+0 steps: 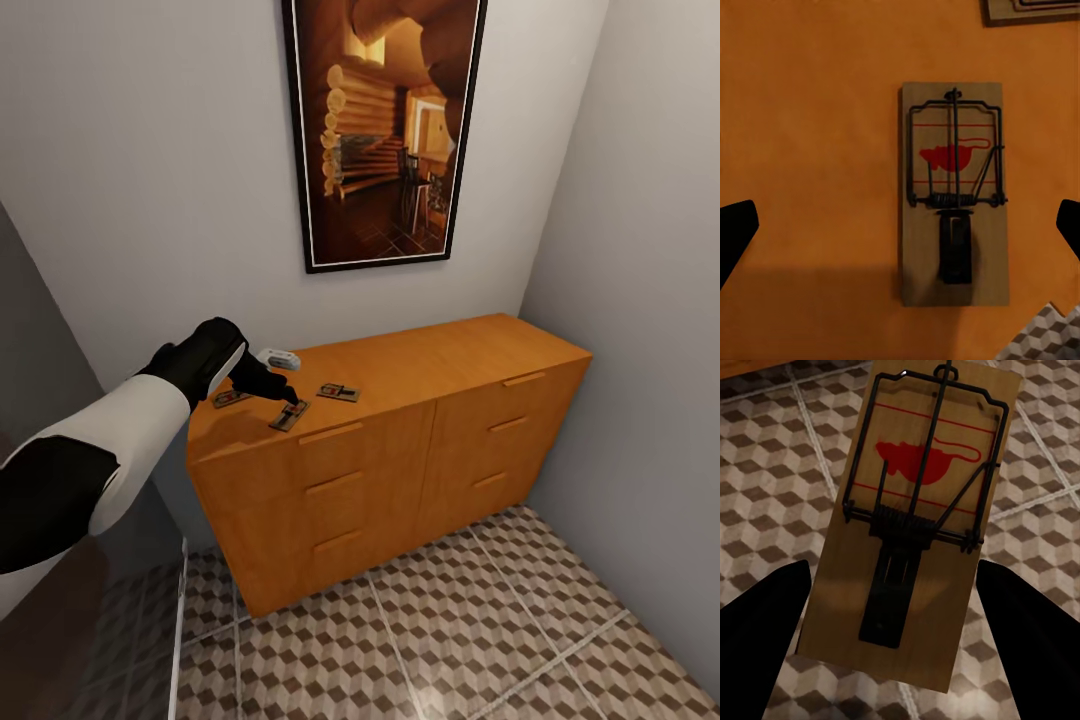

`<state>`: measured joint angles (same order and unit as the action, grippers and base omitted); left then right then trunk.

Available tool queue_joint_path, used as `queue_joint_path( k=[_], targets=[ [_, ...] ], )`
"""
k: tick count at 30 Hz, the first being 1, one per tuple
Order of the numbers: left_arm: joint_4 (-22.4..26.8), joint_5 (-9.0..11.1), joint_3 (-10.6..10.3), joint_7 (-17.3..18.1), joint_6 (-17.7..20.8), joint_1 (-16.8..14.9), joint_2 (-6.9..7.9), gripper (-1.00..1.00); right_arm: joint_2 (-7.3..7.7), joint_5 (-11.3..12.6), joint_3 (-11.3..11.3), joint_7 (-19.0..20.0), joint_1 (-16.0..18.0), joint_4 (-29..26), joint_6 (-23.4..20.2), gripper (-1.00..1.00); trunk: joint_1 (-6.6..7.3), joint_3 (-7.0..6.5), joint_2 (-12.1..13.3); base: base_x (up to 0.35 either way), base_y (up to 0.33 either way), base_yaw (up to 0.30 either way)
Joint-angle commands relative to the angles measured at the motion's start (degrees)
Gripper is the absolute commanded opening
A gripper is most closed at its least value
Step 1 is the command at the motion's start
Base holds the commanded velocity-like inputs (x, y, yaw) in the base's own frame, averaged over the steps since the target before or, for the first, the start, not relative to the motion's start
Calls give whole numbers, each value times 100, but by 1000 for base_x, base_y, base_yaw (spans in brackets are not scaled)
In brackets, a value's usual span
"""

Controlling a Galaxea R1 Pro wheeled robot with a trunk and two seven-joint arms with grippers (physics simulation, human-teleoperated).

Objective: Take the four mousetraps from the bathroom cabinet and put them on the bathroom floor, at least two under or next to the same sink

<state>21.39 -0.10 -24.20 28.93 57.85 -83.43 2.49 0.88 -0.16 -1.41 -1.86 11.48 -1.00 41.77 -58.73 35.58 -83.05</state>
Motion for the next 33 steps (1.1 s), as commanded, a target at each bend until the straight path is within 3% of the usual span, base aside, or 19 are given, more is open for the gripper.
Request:
queue_joint_path(
  k=[1, 33],
  targets=[
    [8, -2, -32, 25, 16, -5, 6, 100, 0, -2, -17, -17, 3, 4, 17, -100, 0, 5, -3, 1, -15, 0],
    [-117, -8, -32, 25, 15, -4, 6, 100, 0, -2, -17, -17, 3, 4, 19, -100, 0, 5, -3, 11, -18, 0]
  ],
)
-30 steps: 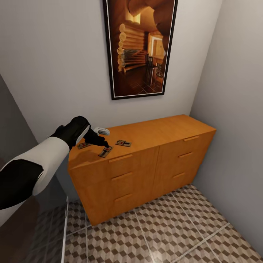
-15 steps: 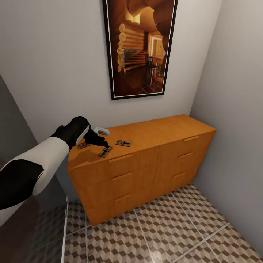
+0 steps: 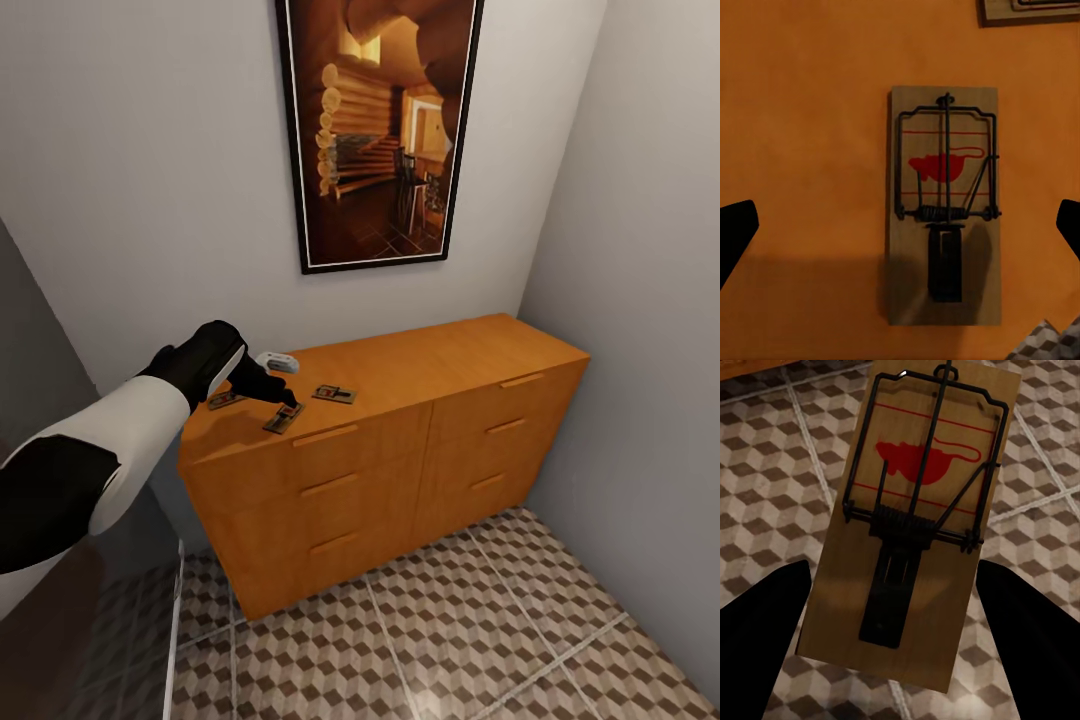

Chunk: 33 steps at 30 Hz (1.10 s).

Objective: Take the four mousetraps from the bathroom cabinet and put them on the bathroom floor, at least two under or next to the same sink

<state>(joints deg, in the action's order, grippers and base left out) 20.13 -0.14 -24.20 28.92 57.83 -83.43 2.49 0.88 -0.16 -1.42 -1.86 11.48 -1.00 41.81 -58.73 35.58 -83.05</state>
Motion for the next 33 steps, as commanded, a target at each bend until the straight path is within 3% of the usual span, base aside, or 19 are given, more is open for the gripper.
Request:
queue_joint_path(
  k=[1, 33],
  targets=[
    [9, -3, -32, 26, 15, -4, 5, 100, 0, -2, -17, -17, 3, 4, 16, -100, 0, 5, -3, 1, -1, 0],
    [-97, -3, -68, 26, 17, -2, 5, 100, 0, -2, -12, -17, 3, 4, 12, -100, 0, 5, -3, 0, -34, 0]
  ],
)
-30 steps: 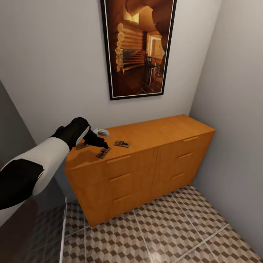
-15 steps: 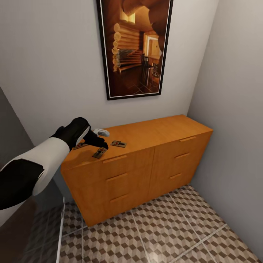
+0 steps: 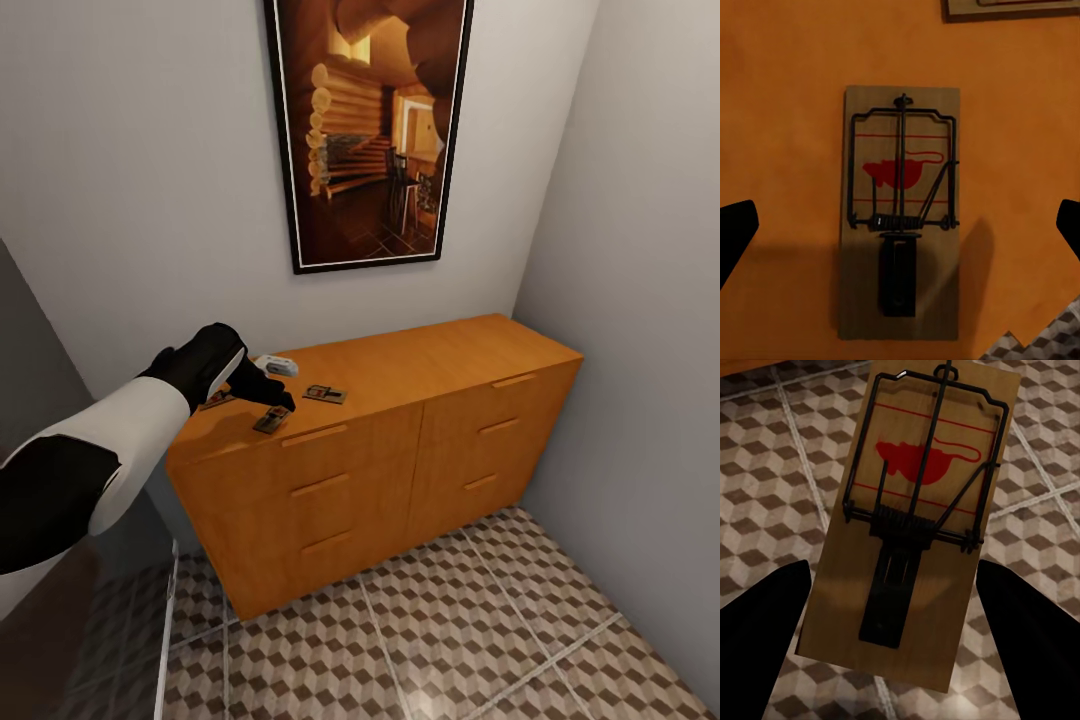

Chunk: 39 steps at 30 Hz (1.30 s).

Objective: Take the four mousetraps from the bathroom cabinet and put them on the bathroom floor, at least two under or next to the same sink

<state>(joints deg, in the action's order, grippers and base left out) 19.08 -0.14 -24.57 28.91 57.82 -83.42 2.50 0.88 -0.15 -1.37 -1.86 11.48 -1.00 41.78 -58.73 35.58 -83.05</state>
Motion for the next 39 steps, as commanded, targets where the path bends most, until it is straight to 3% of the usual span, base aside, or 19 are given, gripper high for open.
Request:
queue_joint_path(
  k=[1, 39],
  targets=[
    [9, -3, -31, 26, 18, -4, 5, 100, 0, -2, -15, -17, 3, 4, 15, -100, 0, 5, -3, 0, 0, 0],
    [-137, -3, -39, 31, 10, -3, 5, 100, 6, -2, -16, -17, 3, 4, 23, -100, 0, 94, -3, 0, 0, 0]
  ],
)
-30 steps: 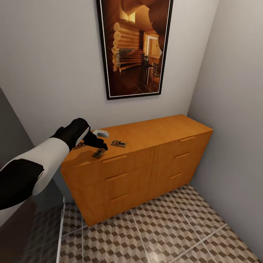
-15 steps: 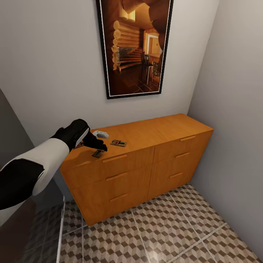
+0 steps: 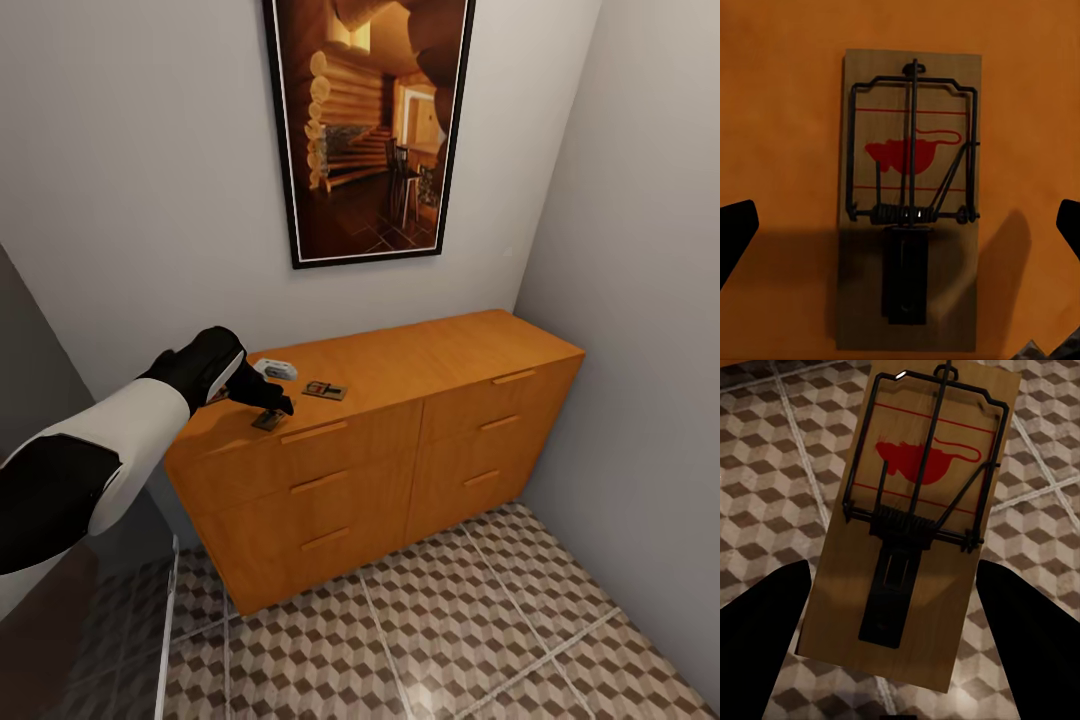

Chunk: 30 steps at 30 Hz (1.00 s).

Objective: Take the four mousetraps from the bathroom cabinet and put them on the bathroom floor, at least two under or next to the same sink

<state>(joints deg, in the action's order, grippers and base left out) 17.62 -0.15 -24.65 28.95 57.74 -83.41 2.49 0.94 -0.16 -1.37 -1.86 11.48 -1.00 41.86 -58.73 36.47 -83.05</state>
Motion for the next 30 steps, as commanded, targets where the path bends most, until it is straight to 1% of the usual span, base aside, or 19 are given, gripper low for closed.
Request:
queue_joint_path(
  k=[1, 30],
  targets=[
    [7, -3, -31, 26, 18, -5, 5, 100, 1, -2, -15, -16, 3, 4, 15, -100, 0, 6, -3, 0, 0, 0],
    [-62, -3, -48, 32, 18, 0, 1, 100, 1, -2, -17, -16, 3, 4, 24, -100, 0, 24, -3, 0, 0, 0]
  ],
)
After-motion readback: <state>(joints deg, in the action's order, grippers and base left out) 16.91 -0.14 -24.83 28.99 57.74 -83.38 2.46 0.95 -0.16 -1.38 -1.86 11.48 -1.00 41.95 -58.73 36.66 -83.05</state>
